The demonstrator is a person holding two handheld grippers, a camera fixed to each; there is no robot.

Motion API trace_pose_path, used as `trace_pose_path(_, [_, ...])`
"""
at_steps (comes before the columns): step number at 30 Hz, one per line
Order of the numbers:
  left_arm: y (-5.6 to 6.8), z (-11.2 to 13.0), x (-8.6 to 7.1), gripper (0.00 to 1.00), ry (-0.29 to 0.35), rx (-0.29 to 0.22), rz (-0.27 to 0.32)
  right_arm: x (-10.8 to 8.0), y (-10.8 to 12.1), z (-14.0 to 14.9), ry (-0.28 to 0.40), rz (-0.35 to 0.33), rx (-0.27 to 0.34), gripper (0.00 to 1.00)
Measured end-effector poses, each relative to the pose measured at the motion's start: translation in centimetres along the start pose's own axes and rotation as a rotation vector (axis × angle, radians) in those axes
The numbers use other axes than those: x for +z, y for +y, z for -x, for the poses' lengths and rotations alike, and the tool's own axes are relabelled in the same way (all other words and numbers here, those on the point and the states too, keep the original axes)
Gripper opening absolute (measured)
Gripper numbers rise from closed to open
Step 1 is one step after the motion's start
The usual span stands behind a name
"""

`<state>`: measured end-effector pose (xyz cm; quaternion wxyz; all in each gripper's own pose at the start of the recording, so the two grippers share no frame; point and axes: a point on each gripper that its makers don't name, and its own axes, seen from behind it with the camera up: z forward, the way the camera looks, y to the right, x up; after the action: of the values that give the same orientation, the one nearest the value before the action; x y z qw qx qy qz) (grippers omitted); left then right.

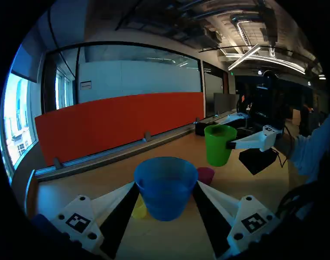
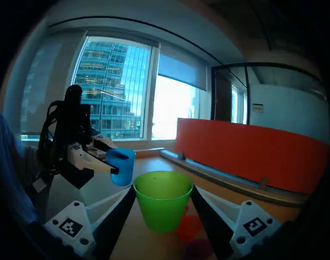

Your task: Pour water

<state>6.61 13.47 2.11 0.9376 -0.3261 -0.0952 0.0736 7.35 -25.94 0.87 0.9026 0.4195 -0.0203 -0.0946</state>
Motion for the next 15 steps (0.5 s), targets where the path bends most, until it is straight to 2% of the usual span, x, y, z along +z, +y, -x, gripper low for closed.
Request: trace_pose_path(15, [0.5, -3.7, -0.8, 0.84, 0.104, -0.052, 0.019, -0.2, -0.5, -0.8, 0.012, -0.019, -0.005, 0.93])
